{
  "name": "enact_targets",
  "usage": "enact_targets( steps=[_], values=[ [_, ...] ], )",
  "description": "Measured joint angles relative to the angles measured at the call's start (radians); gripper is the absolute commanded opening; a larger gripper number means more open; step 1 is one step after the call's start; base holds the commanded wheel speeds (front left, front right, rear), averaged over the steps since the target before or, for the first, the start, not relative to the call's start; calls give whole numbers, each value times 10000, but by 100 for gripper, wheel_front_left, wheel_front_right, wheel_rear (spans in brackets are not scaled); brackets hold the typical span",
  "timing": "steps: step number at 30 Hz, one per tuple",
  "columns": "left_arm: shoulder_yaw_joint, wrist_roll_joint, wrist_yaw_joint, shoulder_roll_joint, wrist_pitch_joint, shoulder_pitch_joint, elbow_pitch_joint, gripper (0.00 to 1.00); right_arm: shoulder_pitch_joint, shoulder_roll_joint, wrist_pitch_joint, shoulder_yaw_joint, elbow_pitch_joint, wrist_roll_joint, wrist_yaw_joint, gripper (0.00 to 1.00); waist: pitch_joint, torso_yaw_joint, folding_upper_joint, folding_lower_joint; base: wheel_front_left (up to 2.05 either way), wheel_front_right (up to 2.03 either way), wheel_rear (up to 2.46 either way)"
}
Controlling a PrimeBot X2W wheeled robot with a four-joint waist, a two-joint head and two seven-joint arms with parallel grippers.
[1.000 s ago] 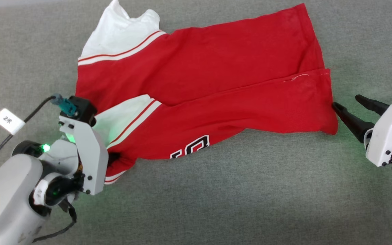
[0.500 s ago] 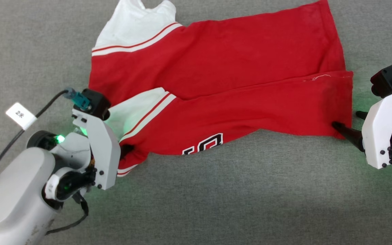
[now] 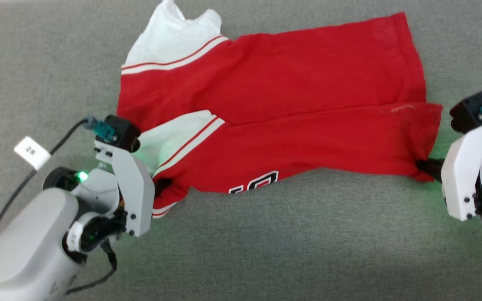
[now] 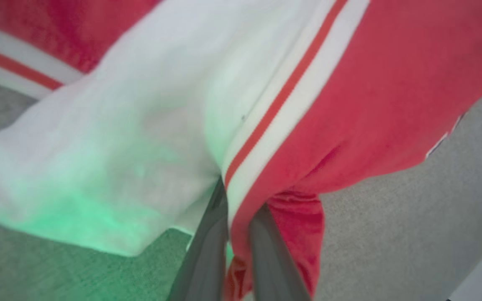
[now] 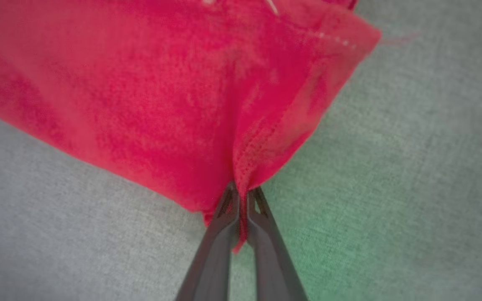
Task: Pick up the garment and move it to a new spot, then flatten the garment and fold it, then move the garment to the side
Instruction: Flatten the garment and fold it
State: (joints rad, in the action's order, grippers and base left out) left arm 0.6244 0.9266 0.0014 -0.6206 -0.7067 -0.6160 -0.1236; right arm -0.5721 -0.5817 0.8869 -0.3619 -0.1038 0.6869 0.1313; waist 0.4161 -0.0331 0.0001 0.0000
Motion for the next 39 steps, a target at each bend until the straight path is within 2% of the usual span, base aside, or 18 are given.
enact_targets(
  steps=[6, 12, 21, 22, 23, 24, 25, 26, 33, 39],
  values=[
    [121, -8, 86, -92, 343, 854, 616, 0, 1096, -265, -17, 384, 449, 174, 0, 0, -557, -28, 0, 0, 0, 0, 0],
    [255, -35, 525, -428, 493, 2003, 1647, 0, 2595, -483, 261, 1028, 1243, 263, 0, 0, -1023, -38, 0, 0, 0, 0, 0],
    [280, -27, 1151, -784, 663, 3140, 2809, 0, 4029, -84, 426, 2031, 2209, -94, 0, 0, -1297, -72, 0, 0, 0, 0, 0],
    [278, -27, 1181, -798, 683, 3182, 2871, 5, 4062, 2, 403, 2121, 2263, -150, 0, 4, -1326, -81, -1, 0, 0, 0, 0],
    [247, -25, 1237, -800, 715, 3204, 2949, 28, 4097, 58, 403, 2163, 2324, -209, 0, 4, -1355, -90, -1, 0, 0, 0, 0],
    [222, -6, 1267, -802, 738, 3210, 3049, 65, 4148, 109, 362, 2217, 2412, -247, 0, 63, -1388, -100, 0, 0, 0, 0, 0],
    [192, 31, 1279, -811, 750, 3226, 3164, 100, 4202, 217, 311, 2351, 2466, -259, 0, 96, -1426, -105, 0, 0, 0, 0, 0],
    [123, 56, 1313, -825, 800, 3252, 3292, 100, 4230, 337, 242, 2518, 2518, -261, 0, 100, -1462, -108, 0, 0, 0, 0, 0],
    [-708, 173, 1601, -1241, 999, 2958, 4146, 100, 4301, 830, -236, 3572, 3327, -529, 0, 100, -1695, -158, -1, 0, 0, 0, 0],
    [-1333, 52, 1735, -1419, 895, 1618, 3785, 100, 4127, 1327, -575, 3802, 3875, -811, 0, 100, -1730, -334, 0, 0, 0, 0, 0]
  ],
)
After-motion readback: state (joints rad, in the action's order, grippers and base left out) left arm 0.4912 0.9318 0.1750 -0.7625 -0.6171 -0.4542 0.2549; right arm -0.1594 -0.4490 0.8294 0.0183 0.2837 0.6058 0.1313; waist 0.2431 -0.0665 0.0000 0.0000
